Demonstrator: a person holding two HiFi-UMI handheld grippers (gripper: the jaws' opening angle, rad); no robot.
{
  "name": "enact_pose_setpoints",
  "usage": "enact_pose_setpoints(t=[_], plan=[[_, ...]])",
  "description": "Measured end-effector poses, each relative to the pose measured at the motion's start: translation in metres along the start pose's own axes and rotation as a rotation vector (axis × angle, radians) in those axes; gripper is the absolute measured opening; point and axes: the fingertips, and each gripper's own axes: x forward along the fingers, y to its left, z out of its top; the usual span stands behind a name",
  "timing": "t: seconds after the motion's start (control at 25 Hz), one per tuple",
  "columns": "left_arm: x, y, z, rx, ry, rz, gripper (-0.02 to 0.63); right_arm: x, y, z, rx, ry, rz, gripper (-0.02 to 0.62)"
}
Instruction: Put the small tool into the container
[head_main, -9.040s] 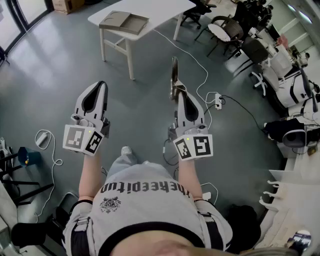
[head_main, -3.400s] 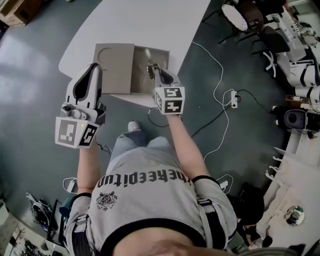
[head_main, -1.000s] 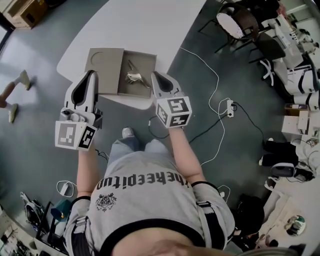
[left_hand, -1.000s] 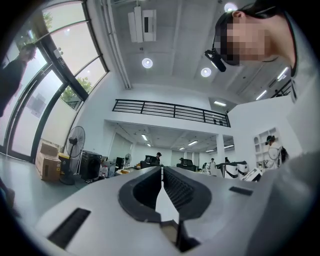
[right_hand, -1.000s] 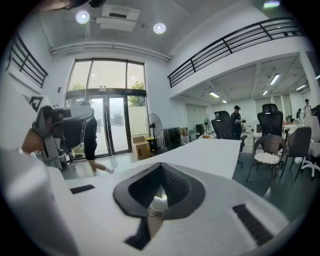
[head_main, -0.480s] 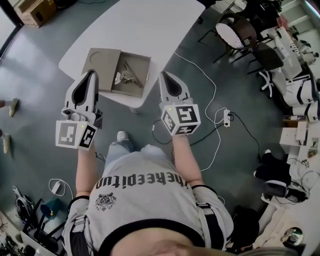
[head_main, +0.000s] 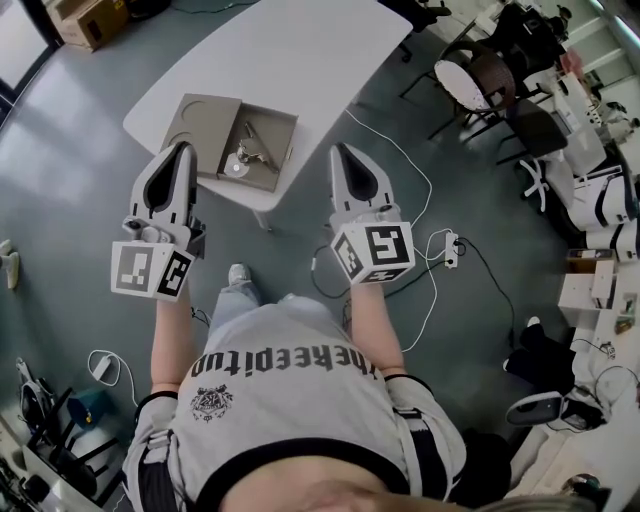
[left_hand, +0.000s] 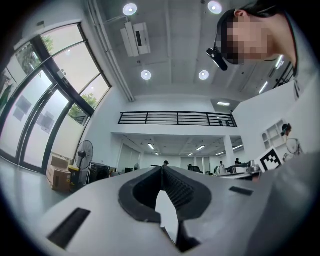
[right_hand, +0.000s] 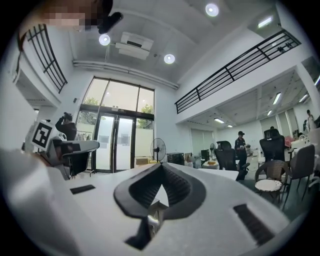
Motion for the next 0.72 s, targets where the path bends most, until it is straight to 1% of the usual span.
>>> enact_pose_setpoints(t=[0.16, 0.72], plan=[[-0.004, -0.014, 0.004, 0.005, -0.013, 0.013, 0.014, -0.014, -0.006, 0.011, -0.02, -0.026, 0.008, -0.005], [-0.024, -0.05, 0.017, 0.02, -0.056, 0.054, 0.014, -0.059, -0.021, 0.036, -0.035, -0.089, 0.011, -0.005]])
